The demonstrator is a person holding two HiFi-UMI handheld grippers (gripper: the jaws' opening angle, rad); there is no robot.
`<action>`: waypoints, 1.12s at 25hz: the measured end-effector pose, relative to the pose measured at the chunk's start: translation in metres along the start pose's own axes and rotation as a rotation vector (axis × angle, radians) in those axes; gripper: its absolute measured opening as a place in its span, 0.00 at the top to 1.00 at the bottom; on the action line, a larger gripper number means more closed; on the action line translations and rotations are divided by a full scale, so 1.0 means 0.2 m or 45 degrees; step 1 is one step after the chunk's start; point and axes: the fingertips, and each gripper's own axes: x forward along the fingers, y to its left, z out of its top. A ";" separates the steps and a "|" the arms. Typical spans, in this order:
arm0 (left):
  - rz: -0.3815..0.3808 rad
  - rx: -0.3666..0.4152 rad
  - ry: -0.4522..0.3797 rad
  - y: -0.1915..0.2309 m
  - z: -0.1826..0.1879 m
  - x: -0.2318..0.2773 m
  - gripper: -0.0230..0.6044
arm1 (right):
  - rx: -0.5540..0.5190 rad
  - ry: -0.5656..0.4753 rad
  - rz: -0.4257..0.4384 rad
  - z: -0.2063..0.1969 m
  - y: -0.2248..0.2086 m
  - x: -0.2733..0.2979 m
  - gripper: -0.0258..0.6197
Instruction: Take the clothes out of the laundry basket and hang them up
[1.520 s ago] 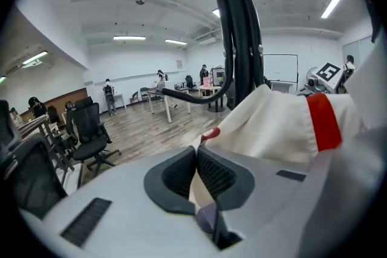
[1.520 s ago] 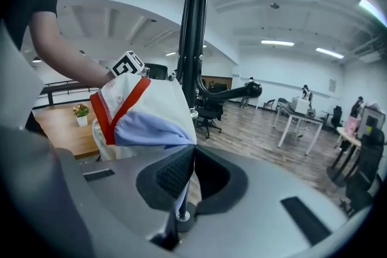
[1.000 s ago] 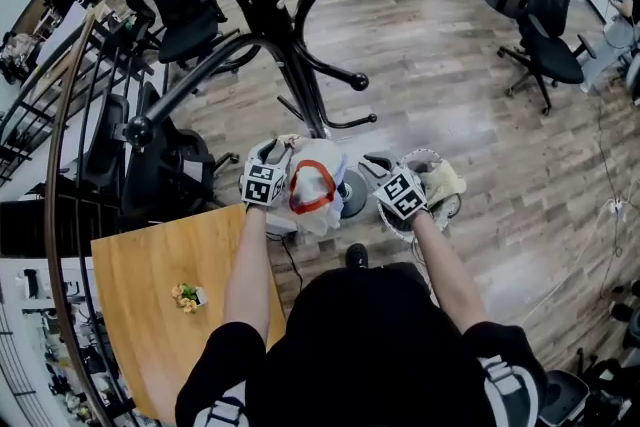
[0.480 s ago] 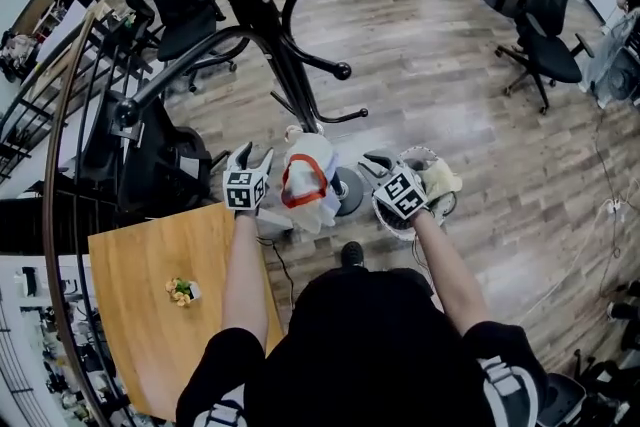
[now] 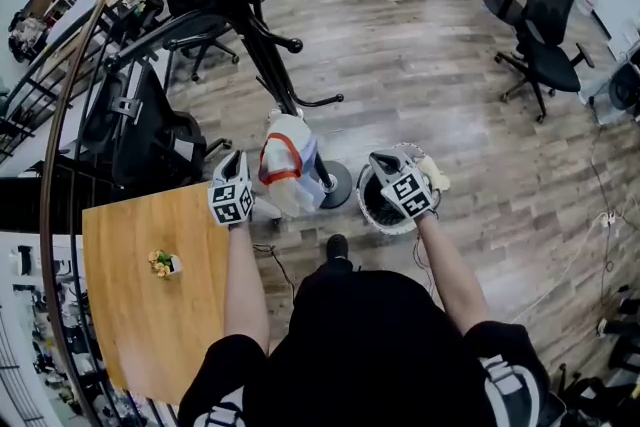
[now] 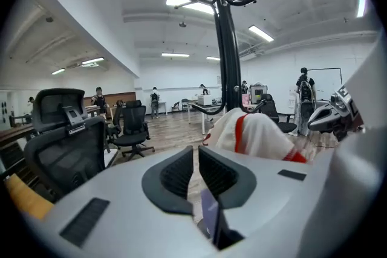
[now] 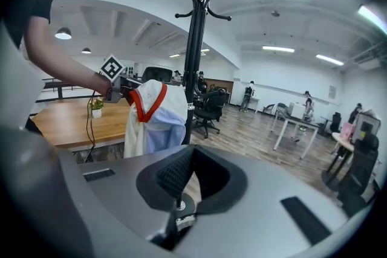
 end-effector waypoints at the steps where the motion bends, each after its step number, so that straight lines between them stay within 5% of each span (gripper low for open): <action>1: 0.009 0.000 -0.010 -0.04 0.00 -0.04 0.90 | 0.002 -0.001 0.000 -0.03 -0.01 -0.05 0.95; 6: 0.061 -0.027 -0.040 -0.25 -0.03 -0.25 0.91 | 0.015 0.002 -0.024 -0.17 -0.06 -0.30 0.95; 11: 0.006 0.000 -0.029 -0.58 -0.09 -0.36 0.91 | 0.056 0.027 -0.100 -0.40 -0.16 -0.63 0.95; 28: -0.350 0.172 0.081 -1.58 -0.17 -0.20 0.91 | 0.330 0.145 -0.424 -1.11 -0.50 -1.46 0.95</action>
